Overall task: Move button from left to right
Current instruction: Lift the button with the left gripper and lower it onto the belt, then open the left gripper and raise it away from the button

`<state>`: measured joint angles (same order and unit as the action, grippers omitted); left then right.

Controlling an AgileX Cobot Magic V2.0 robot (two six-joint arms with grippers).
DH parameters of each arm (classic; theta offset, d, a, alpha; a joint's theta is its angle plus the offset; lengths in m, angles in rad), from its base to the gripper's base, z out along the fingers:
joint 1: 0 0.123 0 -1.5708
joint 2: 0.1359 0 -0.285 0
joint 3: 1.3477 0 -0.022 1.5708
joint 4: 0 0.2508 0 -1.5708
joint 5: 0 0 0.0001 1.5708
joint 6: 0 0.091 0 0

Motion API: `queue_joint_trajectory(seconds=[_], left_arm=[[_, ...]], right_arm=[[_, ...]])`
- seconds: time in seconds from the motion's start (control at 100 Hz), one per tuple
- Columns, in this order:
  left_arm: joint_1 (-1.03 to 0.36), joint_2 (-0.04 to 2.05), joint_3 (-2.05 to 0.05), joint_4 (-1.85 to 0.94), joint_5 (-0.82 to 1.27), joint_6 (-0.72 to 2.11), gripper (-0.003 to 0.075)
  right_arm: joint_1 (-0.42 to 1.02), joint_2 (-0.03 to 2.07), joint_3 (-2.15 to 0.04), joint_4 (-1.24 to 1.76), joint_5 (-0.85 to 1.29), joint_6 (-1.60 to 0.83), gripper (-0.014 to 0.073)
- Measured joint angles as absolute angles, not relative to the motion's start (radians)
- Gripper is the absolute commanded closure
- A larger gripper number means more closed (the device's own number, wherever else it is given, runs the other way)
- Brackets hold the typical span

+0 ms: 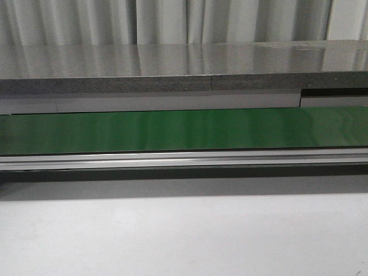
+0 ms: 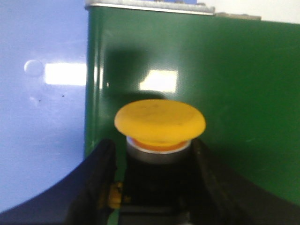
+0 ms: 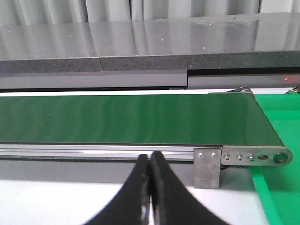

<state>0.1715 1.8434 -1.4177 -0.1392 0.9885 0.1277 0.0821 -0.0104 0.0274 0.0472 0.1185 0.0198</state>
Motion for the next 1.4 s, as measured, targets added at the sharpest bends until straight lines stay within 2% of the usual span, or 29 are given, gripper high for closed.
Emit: queue_joint_trajectory(seconds=[0.09,0.16,0.23,0.35,0.4,0.49,0.82,1.02,1.19,1.4], left_arm=[[0.169,1.866,-1.418,-0.139,0.99,0.13,0.072],[0.169,1.873,-1.418,-0.139,0.99,0.131,0.0648],[0.169,1.875,-1.418,-0.139,0.99,0.131,0.0526],[0.169,1.875,-1.418,-0.139,0.99,0.133,0.0224],[0.168,1.875,-1.418,-0.139,0.992,0.135,0.0122],[0.168,1.875,-1.418,-0.139,0.998,0.135,0.0026],[0.15,1.807,-1.418,-0.193,1.021,0.169,0.0032],[0.102,1.669,-1.418,-0.204,1.015,0.175,0.0034],[0.065,1.548,-1.408,-0.205,0.989,0.176,0.0081],[0.057,1.335,-1.265,-0.205,0.873,0.178,0.0083]], right_arm=[[0.082,-0.01,0.027,0.047,0.119,0.02,0.0662],[0.082,-0.01,0.027,0.047,0.119,0.02,0.0662],[0.082,-0.01,0.027,0.047,0.119,0.02,0.0662],[0.082,-0.01,0.027,0.047,0.119,0.02,0.0662],[0.082,-0.01,0.027,0.047,0.119,0.02,0.0662],[0.082,-0.01,0.027,0.047,0.119,0.02,0.0662],[0.082,-0.01,0.027,0.047,0.119,0.02,0.0662],[0.082,-0.01,0.027,0.047,0.119,0.02,0.0662],[0.082,-0.01,0.027,0.047,0.119,0.02,0.0662],[0.082,-0.01,0.027,0.047,0.119,0.02,0.0662]])
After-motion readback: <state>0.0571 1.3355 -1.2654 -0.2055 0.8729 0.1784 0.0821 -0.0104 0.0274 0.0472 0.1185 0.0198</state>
